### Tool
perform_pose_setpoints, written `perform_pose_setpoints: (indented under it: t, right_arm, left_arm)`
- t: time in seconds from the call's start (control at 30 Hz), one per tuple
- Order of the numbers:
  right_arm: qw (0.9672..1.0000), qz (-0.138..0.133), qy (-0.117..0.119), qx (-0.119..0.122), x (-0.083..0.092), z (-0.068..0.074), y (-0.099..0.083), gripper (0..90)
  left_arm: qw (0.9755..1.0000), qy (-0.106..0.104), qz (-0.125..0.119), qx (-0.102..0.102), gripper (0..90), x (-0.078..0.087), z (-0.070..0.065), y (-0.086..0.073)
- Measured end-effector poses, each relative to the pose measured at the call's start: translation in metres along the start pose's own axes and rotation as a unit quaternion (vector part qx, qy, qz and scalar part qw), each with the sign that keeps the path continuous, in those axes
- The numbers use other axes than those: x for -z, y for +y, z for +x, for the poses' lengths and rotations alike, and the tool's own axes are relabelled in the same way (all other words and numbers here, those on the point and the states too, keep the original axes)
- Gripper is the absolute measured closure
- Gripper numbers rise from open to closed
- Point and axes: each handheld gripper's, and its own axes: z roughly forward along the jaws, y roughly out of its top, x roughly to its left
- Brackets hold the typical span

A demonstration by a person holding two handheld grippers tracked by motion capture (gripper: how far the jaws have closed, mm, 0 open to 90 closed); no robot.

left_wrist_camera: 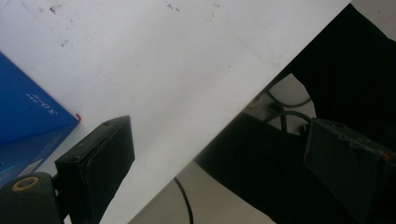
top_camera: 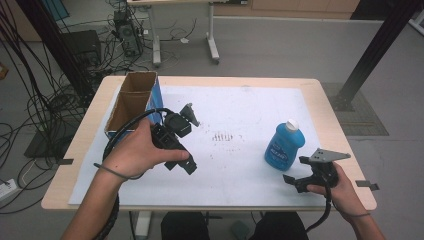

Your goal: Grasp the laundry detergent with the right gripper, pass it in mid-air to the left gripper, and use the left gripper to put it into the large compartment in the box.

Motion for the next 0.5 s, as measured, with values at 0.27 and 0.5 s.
perform_pose_setpoints:
  t: [0.27, 0.5]
  right_arm:
    - [0.9989, -0.046, -0.003, -0.005, -0.0016, -0.0039, -0.0058, 3.7]
    - [0.9961, -0.088, -0.002, -0.009, -0.0035, -0.0072, -0.0090, 4.3]
  left_arm:
    - [1.0000, 0.000, 0.003, -0.002, 8.8, -0.0004, -0.0006, 0.0012]
    - [1.0000, 0.002, 0.001, -0.001, 8.8, 0.0015, -0.0012, 0.0010]
